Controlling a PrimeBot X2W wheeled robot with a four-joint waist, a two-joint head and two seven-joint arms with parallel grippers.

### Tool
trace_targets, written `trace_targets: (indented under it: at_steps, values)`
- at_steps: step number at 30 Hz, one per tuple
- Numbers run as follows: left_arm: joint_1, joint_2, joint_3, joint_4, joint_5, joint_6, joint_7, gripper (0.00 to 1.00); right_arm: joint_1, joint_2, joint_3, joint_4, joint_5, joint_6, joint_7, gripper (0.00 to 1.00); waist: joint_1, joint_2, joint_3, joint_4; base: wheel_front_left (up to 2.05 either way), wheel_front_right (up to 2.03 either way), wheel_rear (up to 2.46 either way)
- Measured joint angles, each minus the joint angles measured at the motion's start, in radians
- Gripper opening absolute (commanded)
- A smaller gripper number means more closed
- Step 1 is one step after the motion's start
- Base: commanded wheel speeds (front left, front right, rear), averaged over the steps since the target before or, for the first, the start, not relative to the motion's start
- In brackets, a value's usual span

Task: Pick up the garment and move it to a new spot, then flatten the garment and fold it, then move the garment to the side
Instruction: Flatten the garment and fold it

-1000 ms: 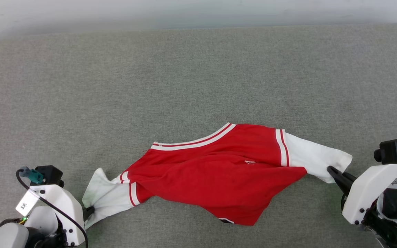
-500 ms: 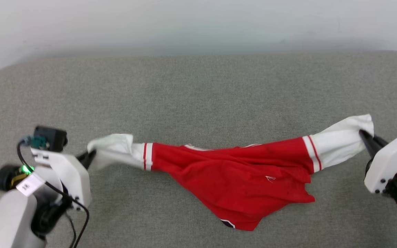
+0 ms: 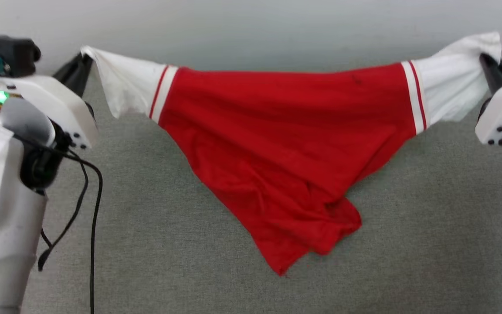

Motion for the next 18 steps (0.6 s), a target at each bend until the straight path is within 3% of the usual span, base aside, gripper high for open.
trace_targets:
  at_steps: [6,18]
  values:
    - [-0.226,0.012,0.018,0.141,0.011,-0.007,-0.133,0.00,-0.223,-0.001,0.027,0.129,-0.019,0.000,-0.092,0.00,0.0000,0.0000,0.051,-0.018,0.00,0.00,0.00]
    - [-0.688,0.032,0.032,0.341,0.081,0.005,-0.289,0.00,-0.705,0.025,0.000,0.352,-0.091,0.000,-0.272,0.00,0.0000,0.0000,0.225,-0.039,0.00,0.00,0.00]
